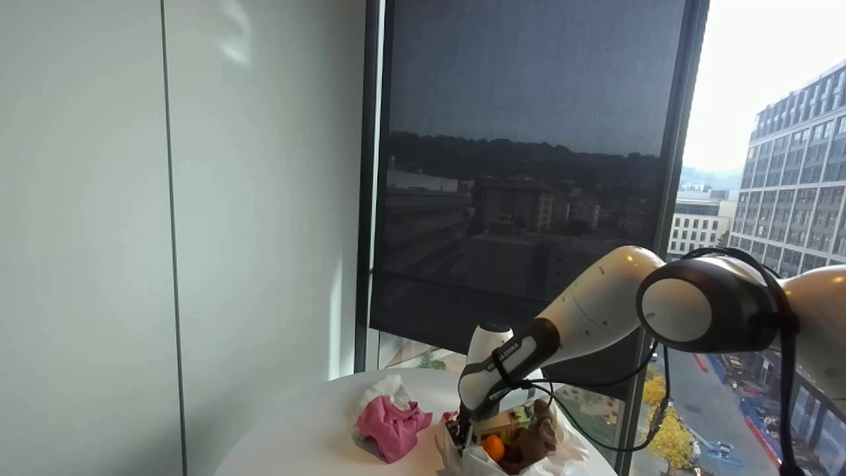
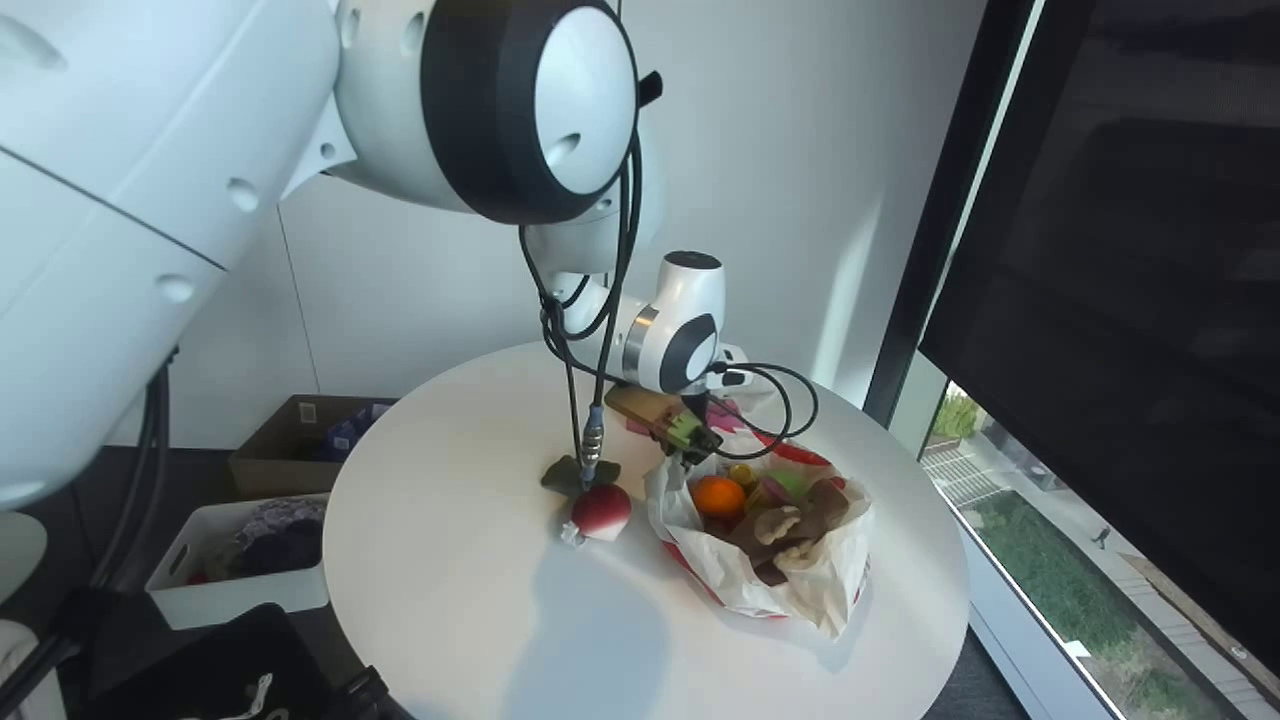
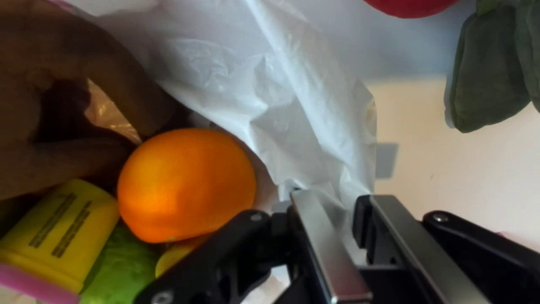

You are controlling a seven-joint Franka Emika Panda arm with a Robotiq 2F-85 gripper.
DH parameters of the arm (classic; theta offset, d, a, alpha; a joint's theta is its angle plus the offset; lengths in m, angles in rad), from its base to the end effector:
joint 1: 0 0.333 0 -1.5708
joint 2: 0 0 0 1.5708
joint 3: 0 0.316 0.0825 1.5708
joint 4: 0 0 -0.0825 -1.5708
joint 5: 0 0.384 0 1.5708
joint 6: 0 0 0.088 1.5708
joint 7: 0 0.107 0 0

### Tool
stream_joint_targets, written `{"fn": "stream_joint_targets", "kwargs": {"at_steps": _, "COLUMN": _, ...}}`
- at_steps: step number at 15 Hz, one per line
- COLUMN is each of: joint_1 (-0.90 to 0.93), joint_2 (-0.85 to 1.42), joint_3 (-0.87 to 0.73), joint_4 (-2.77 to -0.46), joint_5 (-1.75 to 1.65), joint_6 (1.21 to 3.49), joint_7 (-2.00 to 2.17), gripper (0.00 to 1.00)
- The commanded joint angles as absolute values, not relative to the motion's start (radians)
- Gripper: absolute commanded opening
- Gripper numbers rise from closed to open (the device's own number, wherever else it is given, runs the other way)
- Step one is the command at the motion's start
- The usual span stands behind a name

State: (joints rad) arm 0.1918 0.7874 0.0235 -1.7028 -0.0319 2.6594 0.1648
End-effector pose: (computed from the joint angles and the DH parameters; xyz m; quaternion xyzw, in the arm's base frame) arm 0.6697 0.1456 0.1517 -0.9958 -0.0345 -0.0832 0.0154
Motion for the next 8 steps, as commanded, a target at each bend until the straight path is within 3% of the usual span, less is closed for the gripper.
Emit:
{"fn": "stream_joint_targets", "kwargs": {"at_steps": 1, "joint_1": 0.182, "joint_2": 0.803, "joint_3": 0.027, "joint_4": -1.68, "joint_5": -0.022, "joint_6": 2.676, "joint_7": 0.153, "gripper": 0.03}}
{"fn": "stream_joint_targets", "kwargs": {"at_steps": 8, "joint_1": 0.036, "joint_2": 0.79, "joint_3": 0.171, "joint_4": -1.606, "joint_5": 0.207, "joint_6": 2.588, "joint_7": 0.123, "gripper": 0.03}}
